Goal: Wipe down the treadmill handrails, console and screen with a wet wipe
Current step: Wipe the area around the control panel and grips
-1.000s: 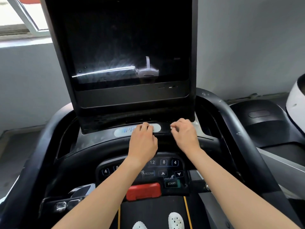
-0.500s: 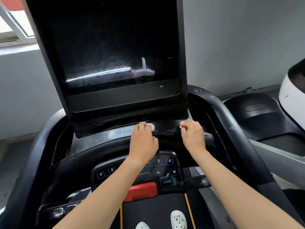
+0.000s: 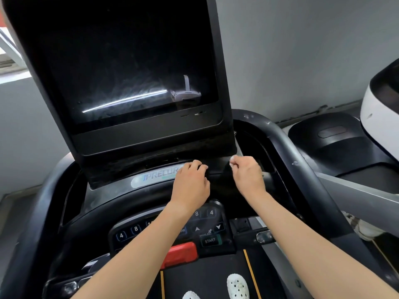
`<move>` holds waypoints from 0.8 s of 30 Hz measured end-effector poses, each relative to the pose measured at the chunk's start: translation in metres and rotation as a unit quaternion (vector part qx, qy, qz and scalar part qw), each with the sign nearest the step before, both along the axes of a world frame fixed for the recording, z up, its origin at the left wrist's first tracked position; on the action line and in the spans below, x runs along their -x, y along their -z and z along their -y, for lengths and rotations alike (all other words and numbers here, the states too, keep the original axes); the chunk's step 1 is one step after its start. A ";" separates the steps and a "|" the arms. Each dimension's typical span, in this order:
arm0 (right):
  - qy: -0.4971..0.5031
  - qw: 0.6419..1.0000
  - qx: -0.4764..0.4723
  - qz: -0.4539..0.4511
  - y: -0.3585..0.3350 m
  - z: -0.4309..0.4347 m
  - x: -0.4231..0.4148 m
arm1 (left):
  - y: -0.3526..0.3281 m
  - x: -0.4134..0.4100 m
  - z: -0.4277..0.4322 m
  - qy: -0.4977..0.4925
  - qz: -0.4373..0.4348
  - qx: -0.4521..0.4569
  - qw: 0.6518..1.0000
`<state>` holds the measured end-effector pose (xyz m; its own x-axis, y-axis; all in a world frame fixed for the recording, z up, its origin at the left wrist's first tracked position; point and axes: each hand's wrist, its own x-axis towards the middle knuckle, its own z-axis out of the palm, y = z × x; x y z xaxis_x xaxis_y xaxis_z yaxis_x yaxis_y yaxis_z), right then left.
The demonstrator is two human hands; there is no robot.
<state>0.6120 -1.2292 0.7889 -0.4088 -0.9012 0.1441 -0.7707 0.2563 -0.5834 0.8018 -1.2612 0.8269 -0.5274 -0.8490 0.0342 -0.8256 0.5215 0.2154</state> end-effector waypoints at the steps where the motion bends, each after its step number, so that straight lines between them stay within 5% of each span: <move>1: -0.035 0.999 0.014 -0.012 -0.002 0.001 -0.007 | 0.000 0.002 0.000 -0.002 0.007 0.007 1.000; 6: -0.146 0.984 0.040 -0.091 0.001 -0.001 0.002 | 0.000 0.013 -0.002 -0.024 0.029 0.035 0.999; 13: 0.044 0.998 -0.013 0.030 0.015 0.000 0.038 | 0.005 0.021 -0.006 -0.042 0.043 0.059 0.996; 21: -0.150 0.975 0.161 -0.027 0.019 -0.008 0.025 | 0.010 0.026 -0.009 -0.073 0.021 0.069 0.995; 24: -0.117 0.980 0.161 -0.012 0.028 -0.001 0.035 | 0.011 0.027 -0.009 -0.076 0.012 0.061 0.995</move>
